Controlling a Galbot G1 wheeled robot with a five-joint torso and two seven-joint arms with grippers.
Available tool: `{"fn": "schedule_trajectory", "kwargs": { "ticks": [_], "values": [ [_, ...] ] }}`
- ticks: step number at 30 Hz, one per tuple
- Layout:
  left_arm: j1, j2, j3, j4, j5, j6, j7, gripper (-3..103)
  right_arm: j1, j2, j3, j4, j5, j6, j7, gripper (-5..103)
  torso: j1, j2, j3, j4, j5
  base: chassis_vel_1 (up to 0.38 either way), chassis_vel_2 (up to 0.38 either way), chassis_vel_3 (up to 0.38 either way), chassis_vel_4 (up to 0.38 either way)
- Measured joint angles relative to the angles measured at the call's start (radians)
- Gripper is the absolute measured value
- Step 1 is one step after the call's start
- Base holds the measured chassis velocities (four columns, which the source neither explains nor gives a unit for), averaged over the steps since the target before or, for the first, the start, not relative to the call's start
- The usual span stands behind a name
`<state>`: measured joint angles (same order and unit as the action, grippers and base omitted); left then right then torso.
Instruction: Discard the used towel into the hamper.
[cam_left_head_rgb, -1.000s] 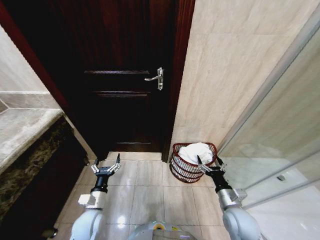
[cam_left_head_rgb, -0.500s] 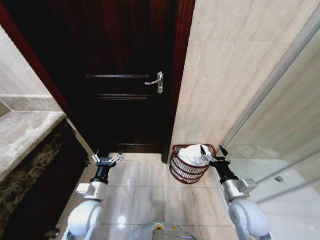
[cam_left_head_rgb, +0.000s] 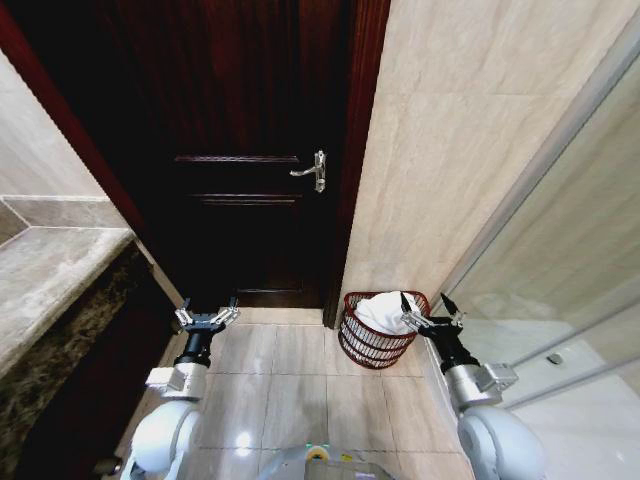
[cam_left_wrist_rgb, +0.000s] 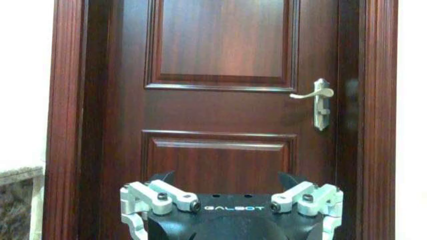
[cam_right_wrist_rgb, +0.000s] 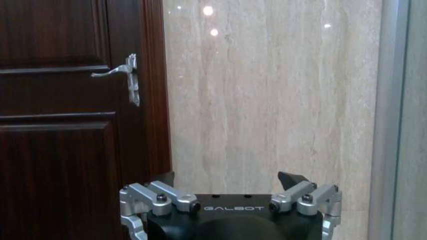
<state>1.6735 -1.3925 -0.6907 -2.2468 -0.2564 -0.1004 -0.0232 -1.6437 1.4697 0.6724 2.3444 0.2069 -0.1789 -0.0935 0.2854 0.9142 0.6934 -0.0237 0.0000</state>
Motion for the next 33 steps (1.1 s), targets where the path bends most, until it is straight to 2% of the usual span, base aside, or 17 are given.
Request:
{"fn": "schedule_trajectory", "kwargs": {
  "ticks": [33],
  "values": [
    [-0.002,0.016,-0.015,-0.002,-0.032,-0.003,-0.003,100,-0.015,0.021,-0.009,0.019,-0.015,-0.015,-0.002,100,0.069,0.152,0.083,0.0000,0.0000,0.000,0.000,0.000,0.000]
  ]
}}
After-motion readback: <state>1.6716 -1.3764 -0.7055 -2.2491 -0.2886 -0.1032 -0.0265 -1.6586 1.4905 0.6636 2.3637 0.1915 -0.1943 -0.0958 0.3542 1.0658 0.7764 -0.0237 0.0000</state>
